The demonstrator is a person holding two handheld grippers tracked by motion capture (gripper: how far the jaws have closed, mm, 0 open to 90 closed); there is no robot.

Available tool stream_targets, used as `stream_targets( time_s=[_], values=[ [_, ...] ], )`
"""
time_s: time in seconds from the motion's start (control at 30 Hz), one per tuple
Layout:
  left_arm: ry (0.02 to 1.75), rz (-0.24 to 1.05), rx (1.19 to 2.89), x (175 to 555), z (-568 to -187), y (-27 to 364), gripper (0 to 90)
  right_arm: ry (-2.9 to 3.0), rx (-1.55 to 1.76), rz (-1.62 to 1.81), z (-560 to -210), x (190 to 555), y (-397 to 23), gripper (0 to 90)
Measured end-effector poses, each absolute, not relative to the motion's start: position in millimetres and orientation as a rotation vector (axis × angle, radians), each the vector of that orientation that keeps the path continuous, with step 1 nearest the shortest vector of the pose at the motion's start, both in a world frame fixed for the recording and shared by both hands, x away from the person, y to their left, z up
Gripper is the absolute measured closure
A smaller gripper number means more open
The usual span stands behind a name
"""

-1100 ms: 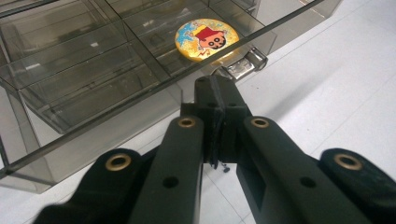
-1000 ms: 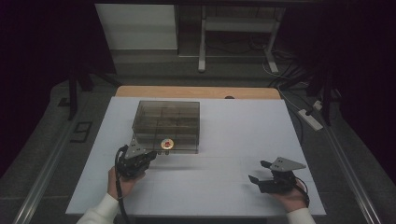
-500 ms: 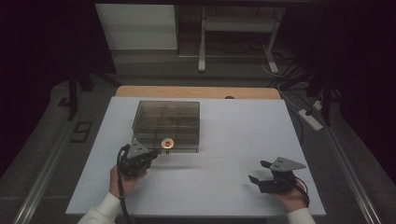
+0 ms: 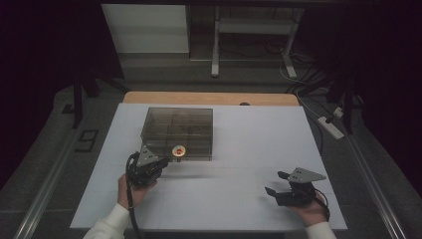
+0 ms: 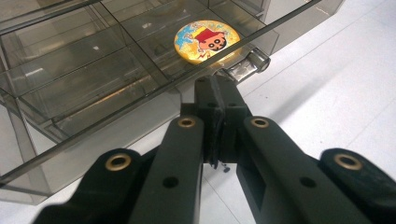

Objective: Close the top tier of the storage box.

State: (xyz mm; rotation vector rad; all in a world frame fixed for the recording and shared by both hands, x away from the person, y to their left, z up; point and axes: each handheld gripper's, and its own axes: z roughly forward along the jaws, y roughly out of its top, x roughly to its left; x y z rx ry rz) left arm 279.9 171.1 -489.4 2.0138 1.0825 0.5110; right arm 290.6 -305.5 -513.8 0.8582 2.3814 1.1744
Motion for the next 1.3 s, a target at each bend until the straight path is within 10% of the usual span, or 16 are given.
stream_targets(
  time_s=[1.3],
  values=[
    [1.089, 0.545, 1.979, 304.1, -493.2, 174.6, 88.7, 2.391, 0.863, 1.162, -516.5, 291.7, -304.0, 23.0]
  ],
)
